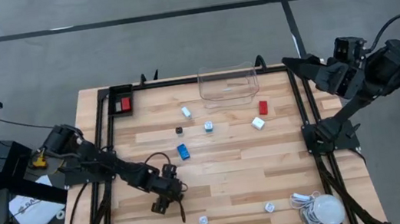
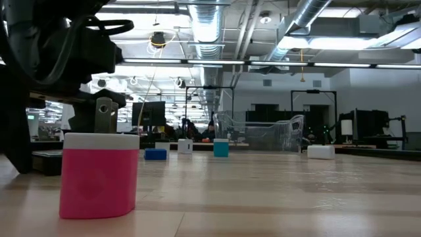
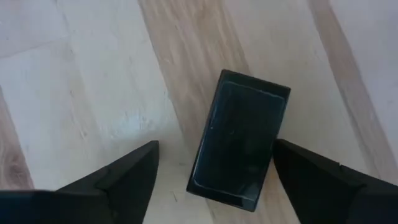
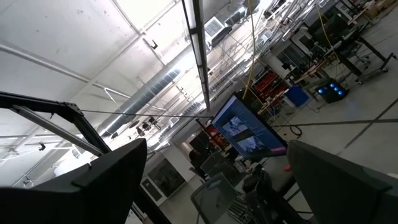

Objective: Pick & Place Office items
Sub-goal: Put the black digital clock into the black basket

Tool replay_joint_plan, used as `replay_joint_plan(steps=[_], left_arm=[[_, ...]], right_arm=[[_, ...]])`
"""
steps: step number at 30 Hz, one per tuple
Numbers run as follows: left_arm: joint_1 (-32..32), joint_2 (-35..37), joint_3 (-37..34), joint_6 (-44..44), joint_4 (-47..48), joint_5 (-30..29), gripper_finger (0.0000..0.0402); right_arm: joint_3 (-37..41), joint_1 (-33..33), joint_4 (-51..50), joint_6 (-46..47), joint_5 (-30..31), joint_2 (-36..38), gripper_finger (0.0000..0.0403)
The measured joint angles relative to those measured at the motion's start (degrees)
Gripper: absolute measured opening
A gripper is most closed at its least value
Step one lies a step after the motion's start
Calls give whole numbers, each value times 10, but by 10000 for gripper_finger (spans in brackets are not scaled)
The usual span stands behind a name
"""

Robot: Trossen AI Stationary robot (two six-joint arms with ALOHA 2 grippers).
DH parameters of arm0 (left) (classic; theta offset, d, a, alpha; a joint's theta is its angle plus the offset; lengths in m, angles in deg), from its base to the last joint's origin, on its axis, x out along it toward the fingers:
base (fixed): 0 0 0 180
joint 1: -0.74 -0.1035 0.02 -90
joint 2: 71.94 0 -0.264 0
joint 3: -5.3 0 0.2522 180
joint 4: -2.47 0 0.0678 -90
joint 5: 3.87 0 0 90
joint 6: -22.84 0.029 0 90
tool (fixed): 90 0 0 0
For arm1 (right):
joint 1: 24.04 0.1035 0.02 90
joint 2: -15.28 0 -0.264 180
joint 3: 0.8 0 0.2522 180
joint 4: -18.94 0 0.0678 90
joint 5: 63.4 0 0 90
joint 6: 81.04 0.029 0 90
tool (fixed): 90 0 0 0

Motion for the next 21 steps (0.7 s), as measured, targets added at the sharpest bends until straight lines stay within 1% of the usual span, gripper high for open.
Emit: replay_joint_plan(steps=[4,9,10,12,15,17,21], left_arm=[[0,0,-7,-12,-7,-3,250],[0,1,-8,-18,-6,-5,158],[-1,4,-8,-24,-5,-6,147],[-8,10,-9,-46,-4,-3,147],[-27,38,-14,-91,31,4,147],[-46,68,-13,-113,31,4,147],[-104,139,3,-116,23,2,147]], right_arm=[[0,0,0,0,0,-1,379],[0,0,0,0,10,-1,379],[0,0,0,0,11,-1,379],[0,0,0,0,11,-1,379],[0,-1,0,0,15,-1,379],[0,-4,0,0,15,-1,379],[0,-12,0,3,13,0,379]])
